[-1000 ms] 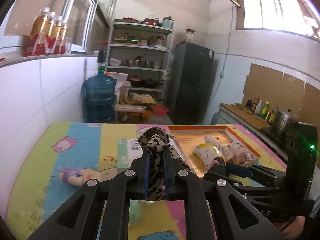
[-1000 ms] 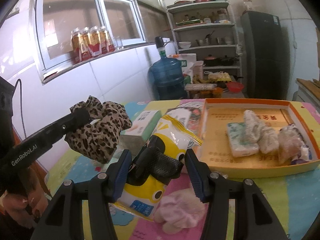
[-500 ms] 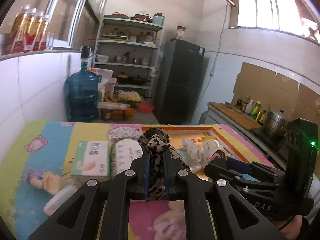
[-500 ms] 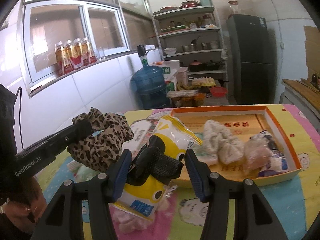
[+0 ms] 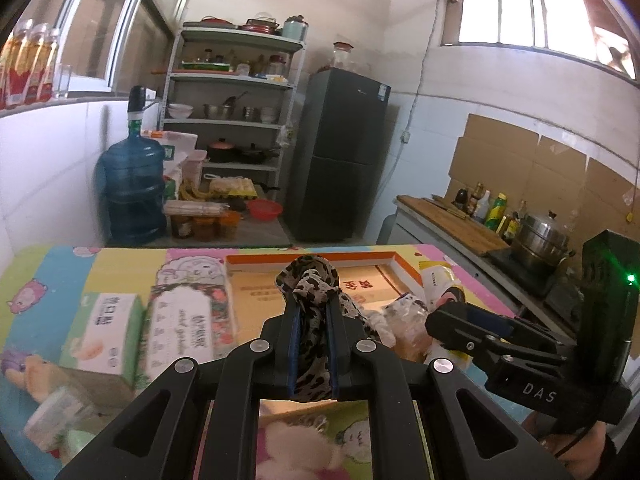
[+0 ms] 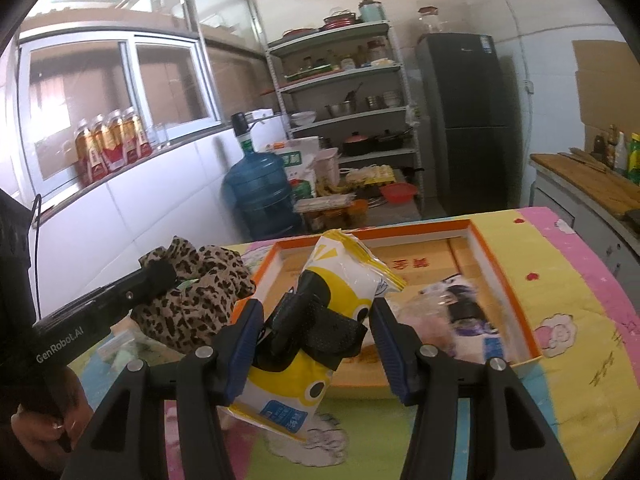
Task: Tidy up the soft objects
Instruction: 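Carry the leopard-print cloth with the left gripper while the right carries the snack bag to the tray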
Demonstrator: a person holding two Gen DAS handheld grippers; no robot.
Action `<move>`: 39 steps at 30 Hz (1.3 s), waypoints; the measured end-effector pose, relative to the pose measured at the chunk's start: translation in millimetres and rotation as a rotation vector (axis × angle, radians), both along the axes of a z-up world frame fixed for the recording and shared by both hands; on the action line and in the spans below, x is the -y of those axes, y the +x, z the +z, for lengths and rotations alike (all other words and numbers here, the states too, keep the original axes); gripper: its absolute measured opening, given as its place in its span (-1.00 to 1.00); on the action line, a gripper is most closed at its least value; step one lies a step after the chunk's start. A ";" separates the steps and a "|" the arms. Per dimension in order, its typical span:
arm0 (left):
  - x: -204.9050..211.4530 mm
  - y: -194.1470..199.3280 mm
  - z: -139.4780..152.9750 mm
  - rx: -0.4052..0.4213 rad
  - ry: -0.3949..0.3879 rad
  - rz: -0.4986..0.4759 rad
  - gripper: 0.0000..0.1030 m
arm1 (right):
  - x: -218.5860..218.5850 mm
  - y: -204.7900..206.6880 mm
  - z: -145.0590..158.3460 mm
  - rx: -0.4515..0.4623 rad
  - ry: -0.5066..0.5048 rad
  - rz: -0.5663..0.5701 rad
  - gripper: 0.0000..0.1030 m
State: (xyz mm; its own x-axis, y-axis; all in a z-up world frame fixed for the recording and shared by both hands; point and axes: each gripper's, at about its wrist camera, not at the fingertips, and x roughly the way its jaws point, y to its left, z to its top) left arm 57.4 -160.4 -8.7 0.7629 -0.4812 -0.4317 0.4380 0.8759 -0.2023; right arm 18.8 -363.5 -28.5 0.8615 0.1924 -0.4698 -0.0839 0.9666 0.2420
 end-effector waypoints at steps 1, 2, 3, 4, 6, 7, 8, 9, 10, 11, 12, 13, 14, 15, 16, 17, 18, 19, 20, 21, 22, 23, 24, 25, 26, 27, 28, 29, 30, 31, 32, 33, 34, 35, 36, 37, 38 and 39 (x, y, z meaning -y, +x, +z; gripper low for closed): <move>2.9 1.8 -0.5 0.000 0.000 -0.001 -0.78 | 4.1 0.6 -0.2 0.001 0.000 -0.004 0.07; 7.1 3.8 -1.3 -0.001 0.002 -0.001 -0.78 | 8.1 1.5 -0.3 0.001 0.000 -0.009 0.07; 10.3 5.7 -1.7 -0.003 0.003 -0.002 -0.78 | 12.1 2.5 -0.4 0.002 0.000 -0.013 0.07; 13.7 7.9 -2.6 -0.006 0.003 -0.002 -0.78 | 15.1 3.9 -0.3 0.003 0.000 -0.014 0.07; 19.1 10.9 -3.9 -0.011 0.005 -0.001 -0.78 | 21.0 7.2 0.2 0.006 -0.001 -0.017 0.07; 22.6 13.3 -4.5 -0.014 0.005 -0.001 -0.78 | 22.8 8.8 0.4 0.007 -0.002 -0.018 0.07; 25.8 15.8 -5.3 -0.017 0.006 0.000 -0.78 | 25.9 11.4 0.7 0.009 -0.003 -0.017 0.07; 28.5 17.6 -5.3 -0.018 0.007 0.001 -0.78 | 27.5 13.4 1.0 0.011 -0.004 -0.017 0.07; 30.8 19.7 -5.8 -0.019 0.007 0.002 -0.78 | 29.7 15.3 1.2 0.012 -0.004 -0.017 0.07; 33.9 22.2 -6.0 -0.019 0.008 0.004 -0.78 | 31.7 18.1 1.5 0.014 -0.005 -0.016 0.07; 35.5 25.1 -5.8 -0.019 0.009 0.005 -0.79 | 34.3 21.1 1.4 0.016 -0.006 -0.016 0.07; 35.1 25.0 -5.8 -0.018 0.009 0.007 -0.79 | 36.9 24.5 1.9 0.018 -0.006 -0.015 0.07; 38.0 27.8 -6.3 -0.019 0.011 0.011 -0.79 | 39.1 27.2 2.0 0.020 -0.008 -0.015 0.07; 40.0 30.9 -6.5 -0.020 0.012 0.013 -0.78 | 41.1 30.5 2.2 0.021 -0.009 -0.014 0.07; 42.7 33.3 -7.4 -0.023 0.013 0.016 -0.78 | 42.9 34.2 2.6 0.022 -0.011 -0.012 0.07; 44.9 36.3 -8.1 -0.026 0.013 0.018 -0.78 | 44.4 38.4 2.7 0.023 -0.013 -0.011 0.07; 48.5 40.0 -8.7 -0.030 0.013 0.021 -0.79 | 46.1 43.2 2.8 0.022 -0.017 -0.010 0.07; 52.1 44.1 -9.4 -0.034 0.014 0.022 -0.78 | 47.6 47.6 2.7 0.020 -0.018 -0.009 0.07; 54.8 48.1 -10.4 -0.038 0.016 0.023 -0.78 | 49.4 53.4 2.4 0.018 -0.019 -0.006 0.07; 56.8 51.0 -11.3 -0.040 0.017 0.025 -0.78 | 51.2 57.3 2.1 0.016 -0.018 -0.004 0.07; 59.7 54.7 -12.3 -0.042 0.019 0.026 -0.79 | 52.6 62.3 1.5 0.013 -0.017 -0.003 0.07; 61.2 57.7 -13.1 -0.044 0.020 0.027 -0.78 | 53.8 67.1 0.7 0.009 -0.019 -0.001 0.07; 63.2 61.8 -14.2 -0.047 0.021 0.029 -0.78 | 55.3 71.4 -0.1 0.005 -0.021 0.000 0.07; 65.5 65.5 -15.3 -0.051 0.021 0.031 -0.78 | 55.7 74.6 -0.8 0.003 -0.024 0.000 0.07; 67.3 68.8 -16.2 -0.054 0.021 0.032 -0.78 | 56.8 79.1 -1.9 -0.001 -0.026 0.001 0.07; 68.7 72.2 -17.3 -0.058 0.022 0.035 -0.78 | 58.2 83.7 -3.5 -0.008 -0.028 0.000 0.07; 70.1 75.4 -18.4 -0.060 0.024 0.039 -0.78 | 59.8 87.6 -5.2 -0.015 -0.027 0.000 0.07; 71.9 78.9 -18.9 -0.060 0.028 0.043 -0.78 | 61.8 92.4 -7.6 -0.025 -0.025 -0.003 0.07; 73.4 82.5 -20.0 -0.061 0.031 0.045 -0.78 | 61.7 96.3 -8.9 -0.032 -0.024 -0.006 0.07; 74.2 85.2 -21.1 -0.067 0.030 0.046 -0.78 | 63.2 98.9 -11.1 -0.040 -0.022 -0.008 0.07; 75.4 90.1 -23.1 -0.078 0.028 0.049 -0.79 | 64.4 102.7 -13.8 -0.050 -0.018 -0.009 0.07; 75.2 94.3 -24.6 -0.086 0.027 0.052 -0.78 | 65.2 105.1 -16.1 -0.056 -0.014 -0.009 0.07; 75.2 96.9 -26.6 -0.094 0.027 0.054 -0.78 | 66.2 106.5 -17.9 -0.061 -0.011 -0.007 0.07; 75.6 99.8 -28.3 -0.101 0.028 0.055 -0.78 | 66.3 109.3 -20.4 -0.070 -0.008 -0.005 0.07; 76.6 102.7 -30.5 -0.107 0.031 0.057 -0.78 | 66.7 110.8 -22.1 -0.075 -0.008 -0.004 0.06; 77.6 105.9 -33.2 -0.115 0.034 0.061 -0.78 | 66.9 111.6 -24.1 -0.080 -0.009 -0.003 0.06; 78.0 108.1 -35.4 -0.122 0.036 0.062 -0.78 | 66.7 113.7 -26.6 -0.088 -0.010 -0.001 0.06; 78.7 110.8 -38.2 -0.136 0.037 0.062 -0.79 | 67.0 115.7 -29.4 -0.097 -0.008 0.001 0.06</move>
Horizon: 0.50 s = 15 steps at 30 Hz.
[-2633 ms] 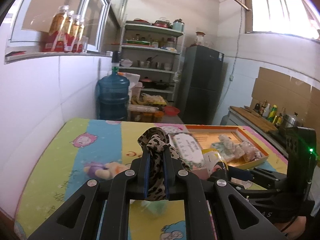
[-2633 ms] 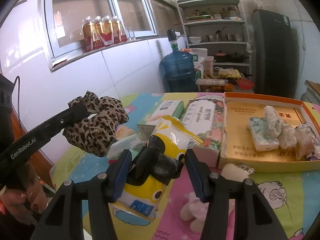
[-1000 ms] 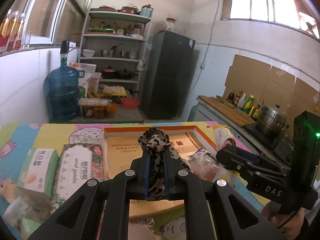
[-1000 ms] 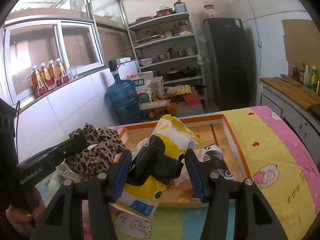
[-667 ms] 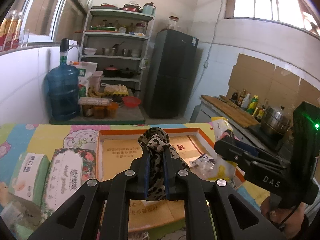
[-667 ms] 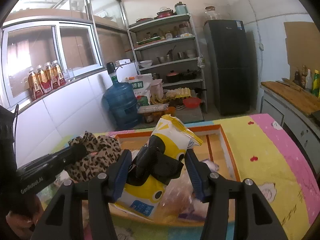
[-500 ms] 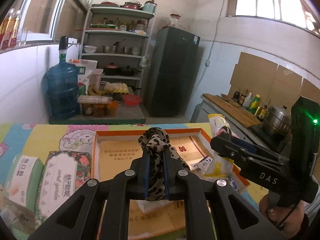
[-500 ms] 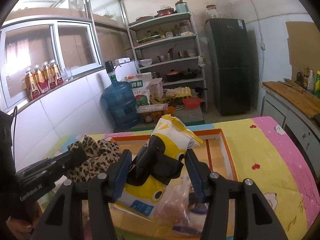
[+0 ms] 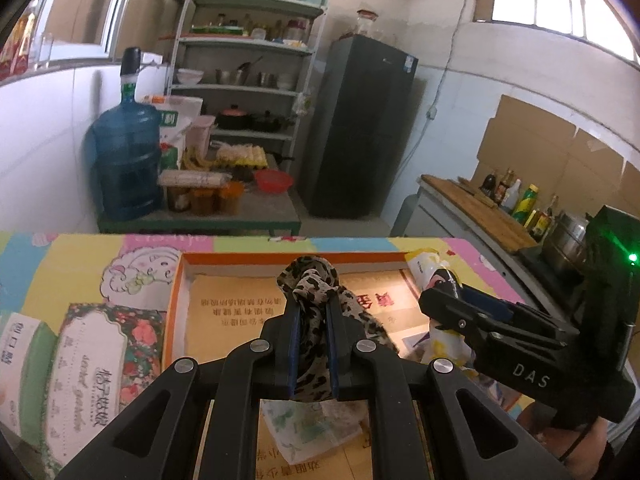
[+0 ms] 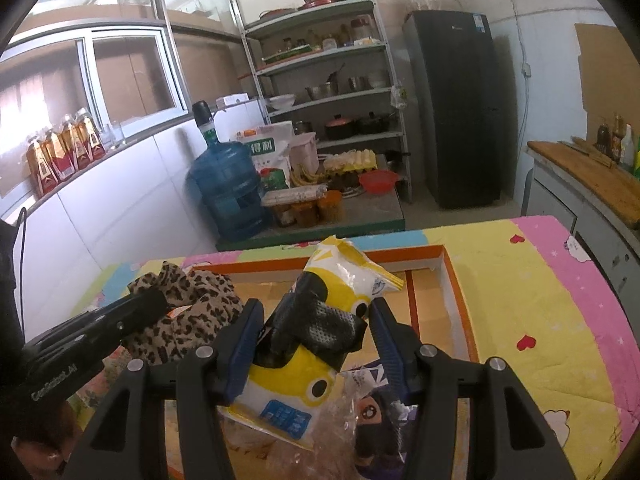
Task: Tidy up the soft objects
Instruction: 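Carry the leopard-print cloth with the left gripper while the right carries the snack bag to the tray, then lower both items into the tray and open both grippers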
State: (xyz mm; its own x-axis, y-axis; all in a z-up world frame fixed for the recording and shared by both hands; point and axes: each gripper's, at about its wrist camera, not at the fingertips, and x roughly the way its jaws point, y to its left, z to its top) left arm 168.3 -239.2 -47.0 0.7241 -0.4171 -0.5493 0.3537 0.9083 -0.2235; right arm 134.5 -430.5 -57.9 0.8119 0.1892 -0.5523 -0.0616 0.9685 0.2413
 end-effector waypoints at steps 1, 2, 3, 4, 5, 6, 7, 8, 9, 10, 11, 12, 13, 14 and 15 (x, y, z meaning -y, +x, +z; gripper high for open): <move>1.3 2.7 -2.4 -0.013 0.001 -0.002 -0.78 | 0.6 2.5 -2.2 -0.008 0.004 0.003 0.05; 2.2 5.3 -4.5 -0.024 0.003 -0.003 -0.78 | 0.8 4.7 -5.3 -0.019 0.009 0.008 0.05; 3.0 8.1 -7.1 -0.034 0.004 -0.005 -0.78 | 0.9 7.4 -7.4 -0.029 0.013 0.012 0.05; 4.2 9.0 -8.9 -0.042 0.005 -0.006 -0.78 | 0.7 9.5 -10.1 -0.040 0.015 0.017 0.04; 5.2 10.9 -11.1 -0.050 0.006 -0.007 -0.78 | 0.9 11.4 -12.6 -0.051 0.018 0.022 0.04; 5.8 11.3 -12.9 -0.054 0.006 -0.007 -0.79 | 0.5 13.9 -15.8 -0.064 0.023 0.028 0.03; 6.4 12.6 -15.1 -0.062 0.008 -0.008 -0.78 | 0.1 16.1 -18.4 -0.076 0.028 0.035 -0.03; 7.2 14.5 -17.4 -0.074 0.010 -0.010 -0.78 | -0.4 18.4 -21.7 -0.093 0.032 0.042 -0.10; 8.2 15.4 -19.2 -0.084 0.014 -0.012 -0.78 | -0.6 19.8 -23.8 -0.105 0.033 0.043 -0.11; 8.9 16.6 -20.9 -0.094 0.017 -0.014 -0.78 | -0.5 21.2 -26.1 -0.115 0.032 0.045 -0.12; 9.4 17.8 -23.0 -0.105 0.018 -0.015 -0.78 | -1.0 22.5 -28.6 -0.126 0.030 0.048 -0.12; 9.3 19.3 -24.6 -0.114 0.017 -0.014 -0.78 | -1.0 22.8 -29.8 -0.130 0.030 0.047 -0.14; 8.7 20.5 -25.6 -0.119 0.015 -0.011 -0.78 | -0.9 23.1 -30.2 -0.134 0.033 0.046 -0.15; 7.9 21.5 -26.1 -0.124 0.011 -0.011 -0.78 | -0.2 23.2 -30.7 -0.136 0.037 0.045 -0.15; 7.7 20.9 -25.6 -0.127 0.006 -0.013 -0.75 | 0.6 22.9 -30.8 -0.134 0.044 0.046 -0.15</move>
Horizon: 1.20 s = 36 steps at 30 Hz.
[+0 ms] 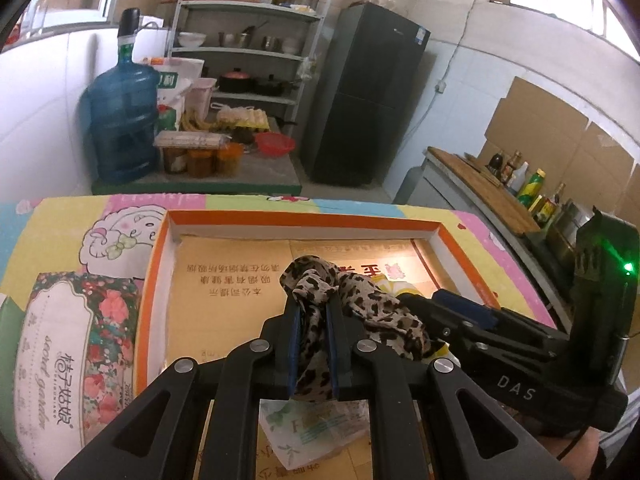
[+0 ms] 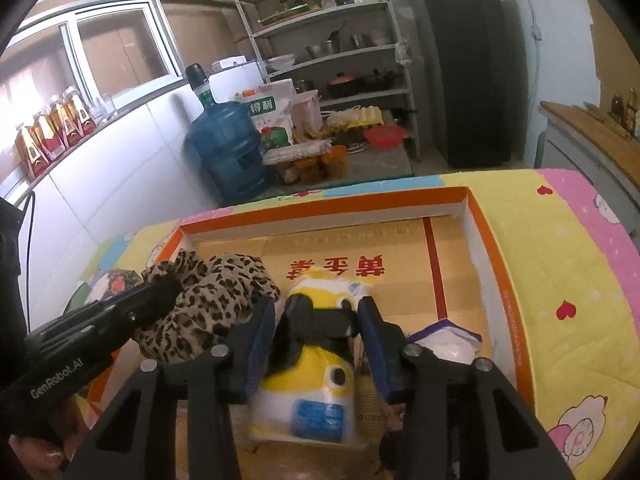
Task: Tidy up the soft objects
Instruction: 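Lower both items into the tray and open both grippers, then move both tools back toward the green ball and teddy bear on the mat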
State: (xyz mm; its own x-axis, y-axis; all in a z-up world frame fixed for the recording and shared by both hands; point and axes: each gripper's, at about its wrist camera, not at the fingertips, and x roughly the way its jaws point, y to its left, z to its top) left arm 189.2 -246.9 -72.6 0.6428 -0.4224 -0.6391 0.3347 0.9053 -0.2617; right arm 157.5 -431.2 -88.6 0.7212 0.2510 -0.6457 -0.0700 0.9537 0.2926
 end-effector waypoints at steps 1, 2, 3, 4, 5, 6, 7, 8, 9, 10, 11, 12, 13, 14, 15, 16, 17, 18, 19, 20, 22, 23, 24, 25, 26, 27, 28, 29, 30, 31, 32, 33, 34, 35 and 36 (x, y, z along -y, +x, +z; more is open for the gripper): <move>-0.7 0.0 0.1 -0.001 -0.001 0.000 -0.63 | 0.9 -0.4 -0.4 0.001 0.009 -0.001 -0.15; -1.1 -0.3 0.4 0.000 0.000 0.001 -0.56 | 1.8 -0.7 -0.5 0.001 0.017 -0.004 -0.15; -1.5 -1.1 0.9 0.002 0.002 0.003 -0.38 | 2.6 -2.1 -1.2 0.001 0.021 -0.006 -0.15; -2.0 -1.7 1.7 0.005 0.004 0.009 -0.20 | 3.2 -2.3 -1.3 0.001 0.025 -0.008 -0.15; -3.3 -3.2 2.8 0.014 0.001 0.015 -0.13 | 3.4 -3.3 -0.9 0.003 0.027 -0.010 -0.14; -3.9 -4.5 4.2 0.021 -0.006 0.017 0.00 | 4.9 -4.3 -0.2 0.007 0.027 -0.011 -0.12; -5.4 -6.4 6.2 0.029 -0.012 0.019 0.11 | 5.4 -5.3 0.2 0.011 0.026 -0.013 -0.05; -6.5 -8.2 8.0 0.039 -0.016 0.021 0.14 | 5.8 -7.0 1.6 0.020 0.027 -0.016 -0.02; -7.1 -9.6 9.2 0.044 -0.016 0.022 0.17 | 6.2 -7.6 2.8 0.026 0.028 -0.018 0.01; -7.4 -10.9 10.7 0.048 -0.012 0.024 0.17 | 7.0 -8.5 3.6 0.032 0.030 -0.019 0.01; -7.6 -12.7 12.1 0.052 -0.006 0.025 0.17 | 8.1 -9.1 4.1 0.037 0.032 -0.021 0.01; -7.5 -14.8 13.4 0.056 0.003 0.024 0.17 | 8.8 -10.2 4.9 0.042 0.033 -0.023 0.01; -7.6 -16.3 14.3 0.059 0.009 0.024 0.17 | 9.2 -10.3 5.0 0.044 0.034 -0.024 0.01; -7.6 -17.5 14.9 0.060 0.012 0.024 0.17 | 9.9 -11.1 5.4 0.047 0.036 -0.026 0.01; -8.0 -19.5 15.9 0.062 0.014 0.022 0.17 | 10.8 -12.2 5.6 0.051 0.038 -0.028 0.01; -8.3 -21.4 17.1 0.064 0.017 0.021 0.17 | 11.4 -12.9 6.0 0.053 0.039 -0.030 0.02; -8.9 -23.8 18.4 0.068 0.021 0.020 0.17 | 11.5 -13.5 6.0 0.054 0.039 -0.032 0.02; -9.5 -26.8 20.2 0.074 0.028 0.018 0.17 | 11.7 -14.6 6.8 0.058 0.038 -0.036 0.02; -10.4 -30.3 22.2 0.081 0.035 0.019 0.17 | 12.3 -15.3 7.6 0.060 0.038 -0.040 0.02; -11.5 -32.2 23.9 0.086 0.038 0.021 0.17 | 12.7 -16.3 8.5 0.062 0.038 -0.043 0.02; -15.0 -36.2 26.8 0.096 0.043 0.028 0.17 | 12.0 -19.2 11.5 0.070 0.033 -0.050 0.02; -17.0 -37.4 28.4 0.100 0.044 0.032 0.17 | 11.2 -20.8 13.7 0.075 0.030 -0.053 0.02; -19.8 -39.5 30.1 0.105 0.045 0.037 0.17 | 10.5 -23.8 16.6 0.082 0.030 -0.055 0.02; -22.9 -41.7 31.8 0.111 0.047 0.042 0.17 | 9.5 -26.7 19.6 0.091 0.030 -0.054 0.02; -25.9 -43.4 33.5 0.116 0.048 0.048 0.17 | 7.9 -30.0 22.5 0.098 0.027 -0.054 0.02; -29.0 -44.2 34.7 0.119 0.049 0.052 0.17 | 5.1 -31.6 25.3 0.103 0.022 -0.055 0.02; -31.6 -46.1 35.9 0.123 0.050 0.056 0.17 | 2.6 -33.6 27.9 0.109 0.014 -0.055 0.02; -35.1 -48.4 37.1 0.129 0.052 0.061 0.17 | 0.2 -36.1 30.5 0.114 0.008 -0.055 0.02; -38.4 -51.4 38.7 0.136 0.057 0.067 0.17 | -2.6 -39.5 33.2 0.119 0.006 -0.053 0.02; -41.7 -54.8 40.4 0.146 0.066 0.074 0.17 | -4.1 -41.9 34.5 0.122 0.007 -0.052 0.02; -44.8 -57.5 41.8 0.153 0.073 0.081 0.17 | -6.7 -45.1 36.3 0.125 0.009 -0.050 0.02; -47.8 -59.7 43.0 0.158 0.078 0.086 0.17 | -9.4 -48.3 38.3 0.129 0.010 -0.047 0.02; -52.6 -62.5 44.4 0.164 0.081 0.090 0.17 | -12.0 -50.4 39.6 0.133 0.010 -0.044 0.02; -57.0 -65.6 46.0 0.169 0.084 0.096 0.17 | -14.8 -53.2 41.6 0.136 0.010 -0.042 0.02; -61.6 -68.7 47.7 0.176 0.086 0.103 0.17 | -18.3 -56.2 43.1 0.140 0.011 -0.039 0.02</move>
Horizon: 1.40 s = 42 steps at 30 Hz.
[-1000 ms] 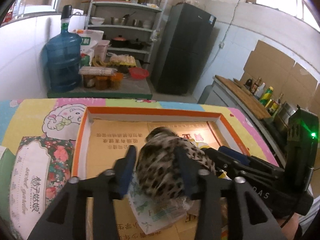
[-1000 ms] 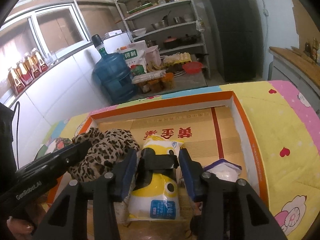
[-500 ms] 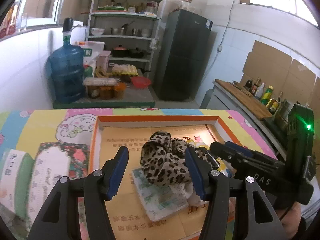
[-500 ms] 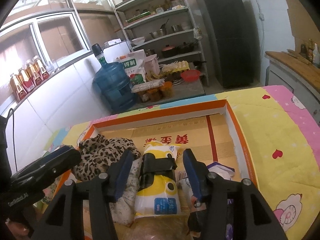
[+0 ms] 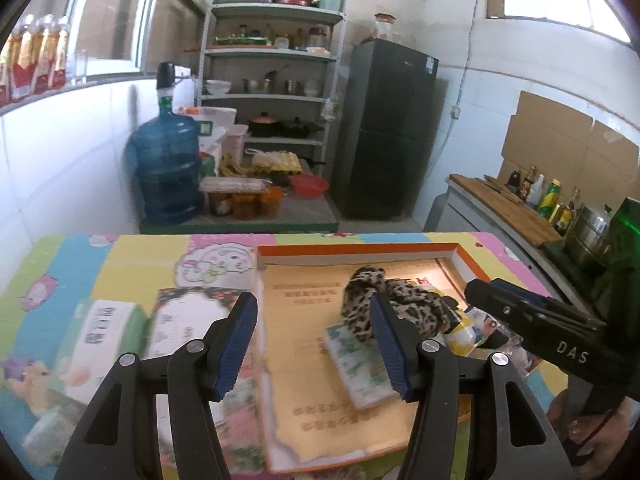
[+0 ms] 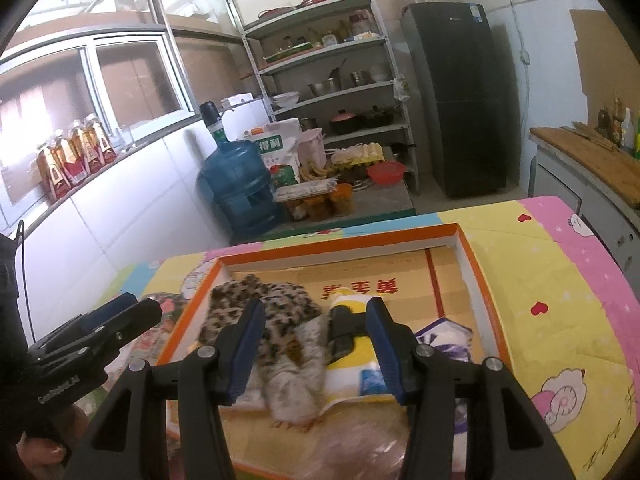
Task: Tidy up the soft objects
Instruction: 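Move both tools back toward the green ball and teddy bear on the mat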
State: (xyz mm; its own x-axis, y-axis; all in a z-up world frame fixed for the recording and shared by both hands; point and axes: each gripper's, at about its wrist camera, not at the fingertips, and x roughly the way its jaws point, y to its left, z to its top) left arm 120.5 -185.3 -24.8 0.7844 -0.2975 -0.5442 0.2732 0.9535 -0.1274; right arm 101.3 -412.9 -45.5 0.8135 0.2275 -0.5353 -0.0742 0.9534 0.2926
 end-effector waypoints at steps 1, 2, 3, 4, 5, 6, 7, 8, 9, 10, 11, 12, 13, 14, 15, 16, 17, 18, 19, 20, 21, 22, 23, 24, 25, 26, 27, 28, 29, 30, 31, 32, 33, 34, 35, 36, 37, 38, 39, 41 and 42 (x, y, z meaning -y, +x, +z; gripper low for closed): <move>-5.0 -3.3 1.9 0.007 0.002 0.007 0.17 | -3.3 -2.6 0.9 0.003 0.001 0.004 0.02; -9.5 -6.2 3.4 0.013 0.004 0.015 0.17 | -7.2 -4.8 2.2 0.005 0.002 0.009 0.02; -13.7 -8.7 4.3 0.018 0.005 0.022 0.17 | -12.2 -7.3 3.6 0.008 0.001 0.017 0.02; -18.9 -11.6 5.3 0.022 0.006 0.029 0.17 | -16.2 -9.3 4.5 0.010 0.000 0.022 0.02; -21.9 -13.8 5.8 0.024 0.006 0.033 0.17 | -20.8 -11.2 5.6 0.011 -0.001 0.028 0.02; -27.8 -16.8 6.6 0.026 0.005 0.040 0.17 | -26.3 -13.2 7.1 0.013 -0.002 0.036 0.02; -32.1 -18.9 6.9 0.027 0.003 0.045 0.17 | -30.1 -14.7 7.8 0.015 -0.003 0.042 0.02; -35.4 -20.5 6.9 0.027 0.001 0.049 0.17 | -34.2 -15.9 8.7 0.017 -0.005 0.048 0.02; -40.2 -23.3 7.8 0.029 -0.004 0.055 0.17 | -39.0 -17.6 10.0 0.019 -0.007 0.054 0.02; -45.3 -25.3 8.7 0.031 -0.008 0.059 0.17 | -43.1 -19.5 11.2 0.020 -0.010 0.058 0.02; -49.2 -26.7 9.2 0.033 -0.011 0.062 0.17 | -48.0 -21.5 12.7 0.022 -0.014 0.062 0.02; -54.0 -29.2 10.1 0.036 -0.014 0.065 0.17 | -51.4 -23.6 13.8 0.024 -0.017 0.065 0.02; -58.3 -31.6 11.0 0.040 -0.015 0.069 0.17 | -54.8 -25.0 15.0 0.026 -0.020 0.067 0.02; -60.4 -33.3 11.3 0.043 -0.016 0.072 0.17 | -58.3 -26.6 16.4 0.028 -0.023 0.068 0.02; -64.3 -35.8 11.8 0.046 -0.018 0.073 0.17 | -62.4 -28.5 18.1 0.030 -0.026 0.069 0.02; -68.3 -38.7 12.9 0.050 -0.019 0.075 0.17 | -66.1 -29.2 19.2 0.031 -0.028 0.070 0.02; -69.8 -41.4 14.2 0.052 -0.018 0.075 0.17 | -70.1 -31.2 20.7 0.034 -0.030 0.070 0.02; -72.6 -42.8 14.3 0.055 -0.018 0.076 0.17 | -72.8 -32.8 21.8 0.035 -0.032 0.071 0.02; -76.0 -45.0 15.2 0.058 -0.018 0.077 0.17 | -75.9 -34.1 22.8 0.037 -0.034 0.071 0.02; -79.5 -47.5 16.2 0.060 -0.019 0.078 0.17 | -78.6 -36.0 23.8 0.039 -0.036 0.071 0.02; -81.9 -48.9 17.6 0.062 -0.020 0.080 0.17 | -81.7 -38.1 24.7 0.040 -0.037 0.072 0.02; -85.3 -51.1 18.4 0.065 -0.020 0.082 0.17 | -84.9 -39.7 25.5 0.042 -0.037 0.072 0.02; -88.1 -52.7 18.9 0.066 -0.020 0.083 0.17 | -88.7 -42.2 26.3 0.044 -0.038 0.072 0.02; -91.1 -54.4 19.4 0.067 -0.020 0.086 0.17 | -91.4 -43.9 26.9 0.046 -0.038 0.072 0.02; -94.1 -55.9 19.6 0.066 -0.021 0.088 0.17 | -94.9 -45.8 27.3 0.047 -0.039 0.073 0.02; -98.0 -57.8 19.9 0.064 -0.023 0.089 0.17 | -98.3 -47.4 27.7 0.047 -0.040 0.075 0.02; -100.1 -59.0 20.0 0.063 -0.024 0.089 0.17 | -101.2 -48.1 28.1 0.046 -0.041 0.076 0.02; -102.6 -60.4 20.3 0.063 -0.024 0.091 0.17 | -104.1 -48.6 28.6 0.045 -0.042 0.077 0.02; -106.3 -62.6 20.4 0.064 -0.025 0.093 0.17 | -107.2 -49.8 28.9 0.045 -0.043 0.079 0.02; -108.5 -65.2 20.0 0.065 -0.027 0.095 0.17 | -110.6 -51.1 29.4 0.045 -0.044 0.081 0.02; -111.1 -67.6 19.8 0.065 -0.029 0.097 0.17 | -113.4 -52.3 29.7 0.044 -0.045 0.083 0.02; -114.5 -69.7 20.2 0.064 -0.032 0.098 0.17 | -117.0 -53.7 29.9 0.043 -0.046 0.084 0.02; -116.7 -71.0 21.0 0.065 -0.033 0.100 0.17 | -119.5 -54.8 30.2 0.043 -0.047 0.085 0.02; -119.5 -73.0 21.7 0.066 -0.035 0.102 0.17 | -121.9 -56.0 30.2 0.043 -0.047 0.086 0.02; -121.4 -74.3 22.1 0.066 -0.035 0.104 0.17 | -124.1 -57.8 30.4 0.044 -0.046 0.088 0.02; -124.3 -76.4 23.1 0.069 -0.037 0.106 0.17 | -126.7 -59.8 31.0 0.045 -0.046 0.089 0.02; -126.8 -78.5 24.0 0.071 -0.037 0.109 0.17 | -128.8 -61.2 31.6 0.046 -0.046 0.091 0.02; -129.3 -80.8 25.0 0.074 -0.038 0.111 0.17 | -131.6 -63.5 32.4 0.048 -0.048 0.093 0.02; -132.6 -81.3 26.0 0.076 -0.039 0.112 0.17 | -133.7 -64.9 32.9 0.049 -0.049 0.094 0.02; -138.2 -86.2 28.6 0.081 -0.042 0.118 0.17 | -137.9 -68.4 34.6 0.051 -0.051 0.098 0.02; -140.2 -87.9 30.4 0.084 -0.044 0.121 0.17 | -140.3 -70.7 35.8 0.053 -0.053 0.101 0.02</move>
State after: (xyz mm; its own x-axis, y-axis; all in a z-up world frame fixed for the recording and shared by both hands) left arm 32.6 -45.1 5.6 0.8583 -0.2199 -0.4636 0.1677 0.9741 -0.1515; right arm 30.5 -272.6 -9.8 0.8153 0.2823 -0.5055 -0.1850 0.9543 0.2346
